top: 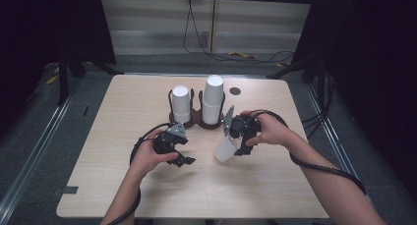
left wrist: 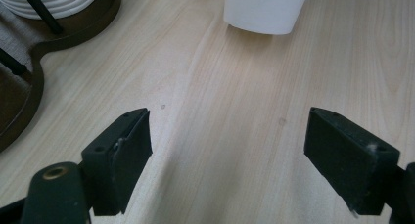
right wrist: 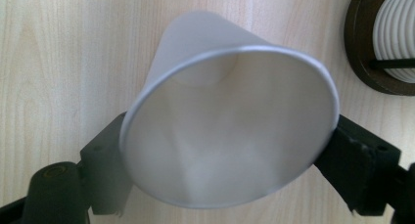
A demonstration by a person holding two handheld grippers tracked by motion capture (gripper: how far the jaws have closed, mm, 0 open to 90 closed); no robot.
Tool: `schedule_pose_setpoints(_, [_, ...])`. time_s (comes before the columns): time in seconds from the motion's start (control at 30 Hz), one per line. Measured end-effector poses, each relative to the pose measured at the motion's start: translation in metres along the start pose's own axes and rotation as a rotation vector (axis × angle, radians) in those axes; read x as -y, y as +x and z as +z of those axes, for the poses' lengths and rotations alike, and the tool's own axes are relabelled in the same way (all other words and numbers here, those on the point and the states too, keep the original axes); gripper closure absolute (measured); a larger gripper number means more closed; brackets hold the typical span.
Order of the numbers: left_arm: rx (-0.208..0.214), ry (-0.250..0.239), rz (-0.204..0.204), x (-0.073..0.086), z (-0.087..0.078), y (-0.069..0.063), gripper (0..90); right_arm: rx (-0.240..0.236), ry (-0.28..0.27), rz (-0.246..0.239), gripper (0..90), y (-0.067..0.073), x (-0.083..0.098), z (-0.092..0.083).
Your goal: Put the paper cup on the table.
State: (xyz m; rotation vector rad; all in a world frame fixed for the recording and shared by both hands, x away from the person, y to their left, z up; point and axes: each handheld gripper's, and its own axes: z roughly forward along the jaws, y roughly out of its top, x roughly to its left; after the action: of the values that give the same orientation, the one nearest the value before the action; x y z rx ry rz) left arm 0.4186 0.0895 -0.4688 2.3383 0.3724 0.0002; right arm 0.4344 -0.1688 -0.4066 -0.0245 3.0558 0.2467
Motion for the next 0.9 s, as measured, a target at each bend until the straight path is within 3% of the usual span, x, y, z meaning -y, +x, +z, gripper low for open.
schedule_pose_setpoints(0.37, [0.004, 0.013, 0.017, 0.000, -0.001, 0.001, 17.7, -0.002, -0.009, 0.014, 13.9, 0.000, -0.004, 0.000])
schedule_pose_setpoints(0.47, [0.001, 0.011, 0.001, 0.001, -0.001, 0.000, 17.7, -0.004, -0.013, 0.017, 13.9, 0.000, -0.004, 0.001])
schedule_pose_setpoints(0.73, [0.001, 0.007, 0.007, 0.001, -0.001, 0.002, 17.7, -0.017, -0.048, 0.031, 13.9, 0.000, -0.001, 0.005])
schedule_pose_setpoints(0.9, [-0.002, 0.003, -0.011, 0.002, 0.000, 0.001, 17.7, -0.016, -0.094, 0.058, 13.9, 0.001, 0.007, 0.006])
